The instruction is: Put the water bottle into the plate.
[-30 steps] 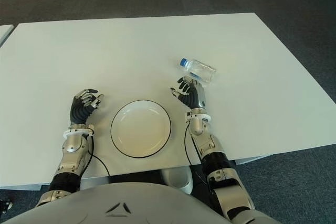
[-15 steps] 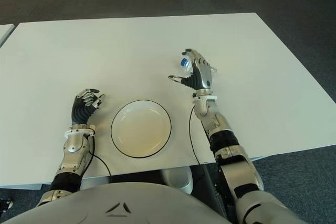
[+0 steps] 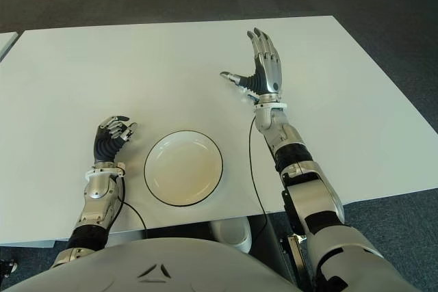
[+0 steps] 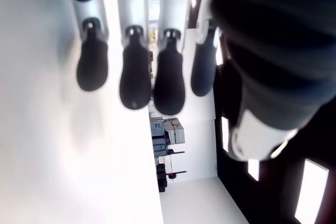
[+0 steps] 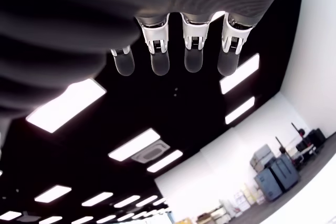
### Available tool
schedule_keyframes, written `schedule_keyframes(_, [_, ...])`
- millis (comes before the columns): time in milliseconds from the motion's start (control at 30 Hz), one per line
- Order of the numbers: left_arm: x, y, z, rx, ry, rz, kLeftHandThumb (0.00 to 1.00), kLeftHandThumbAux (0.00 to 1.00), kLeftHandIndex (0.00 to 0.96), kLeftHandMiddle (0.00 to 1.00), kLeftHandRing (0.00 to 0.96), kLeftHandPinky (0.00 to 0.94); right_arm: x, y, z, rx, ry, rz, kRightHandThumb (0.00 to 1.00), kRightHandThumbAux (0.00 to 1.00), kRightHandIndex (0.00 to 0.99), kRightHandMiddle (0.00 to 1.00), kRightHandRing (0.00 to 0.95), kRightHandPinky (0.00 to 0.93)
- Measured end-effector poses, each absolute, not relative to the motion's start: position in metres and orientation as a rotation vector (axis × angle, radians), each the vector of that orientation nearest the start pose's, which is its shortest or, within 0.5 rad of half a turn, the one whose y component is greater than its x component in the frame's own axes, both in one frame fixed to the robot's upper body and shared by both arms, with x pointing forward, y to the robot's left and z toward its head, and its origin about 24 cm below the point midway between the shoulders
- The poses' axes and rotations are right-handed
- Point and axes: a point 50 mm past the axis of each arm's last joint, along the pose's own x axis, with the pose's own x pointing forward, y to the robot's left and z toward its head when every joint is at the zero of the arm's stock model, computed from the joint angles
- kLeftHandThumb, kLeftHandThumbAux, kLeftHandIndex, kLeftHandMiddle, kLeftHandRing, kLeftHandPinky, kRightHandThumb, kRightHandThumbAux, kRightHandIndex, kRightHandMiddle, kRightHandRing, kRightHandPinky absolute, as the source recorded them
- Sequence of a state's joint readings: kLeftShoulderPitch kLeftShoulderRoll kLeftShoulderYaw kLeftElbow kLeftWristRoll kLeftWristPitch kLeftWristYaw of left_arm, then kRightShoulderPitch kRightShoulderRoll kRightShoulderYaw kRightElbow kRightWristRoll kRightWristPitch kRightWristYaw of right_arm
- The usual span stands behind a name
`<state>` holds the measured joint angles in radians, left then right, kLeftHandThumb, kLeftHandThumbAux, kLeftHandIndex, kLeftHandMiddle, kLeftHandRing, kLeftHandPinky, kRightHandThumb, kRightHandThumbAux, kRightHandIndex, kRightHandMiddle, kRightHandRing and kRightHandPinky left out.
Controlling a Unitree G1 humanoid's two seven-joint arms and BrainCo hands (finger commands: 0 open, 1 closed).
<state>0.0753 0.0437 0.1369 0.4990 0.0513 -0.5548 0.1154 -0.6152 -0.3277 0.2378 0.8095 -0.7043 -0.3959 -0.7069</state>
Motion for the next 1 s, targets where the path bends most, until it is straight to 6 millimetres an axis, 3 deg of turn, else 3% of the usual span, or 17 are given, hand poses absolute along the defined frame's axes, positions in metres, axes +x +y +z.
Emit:
schedule_keyframes(200, [0.208, 0.198, -0.031, 0.101, -0.012, 0.234, 0.693, 0.72, 0.433, 0.695, 0.698, 0.674, 0.359, -0.166, 0.09, -1.036, -0.462, -0.198, 0.605, 0.244, 0.0, 0.0, 0.0, 0.0])
schedule_keyframes(600, [0.207, 0.198, -0.032, 0.099, -0.044, 0.199, 0.69, 0.72, 0.434, 0.713, 0.716, 0.703, 0.387, -0.178, 0.096, -1.203, -0.213, -0.159, 0.625, 0.178, 0.0, 0.0, 0.0, 0.0])
schedule_keyframes(1000, [0.211, 0.199, -0.029, 0.093, -0.116, 0.194, 0.69, 0.719, 0.436, 0.739, 0.739, 0.721, 0.387, -0.192, 0.069, -1.335, 0.092, -0.038, 0.586, 0.186, 0.0, 0.0, 0.0, 0.0])
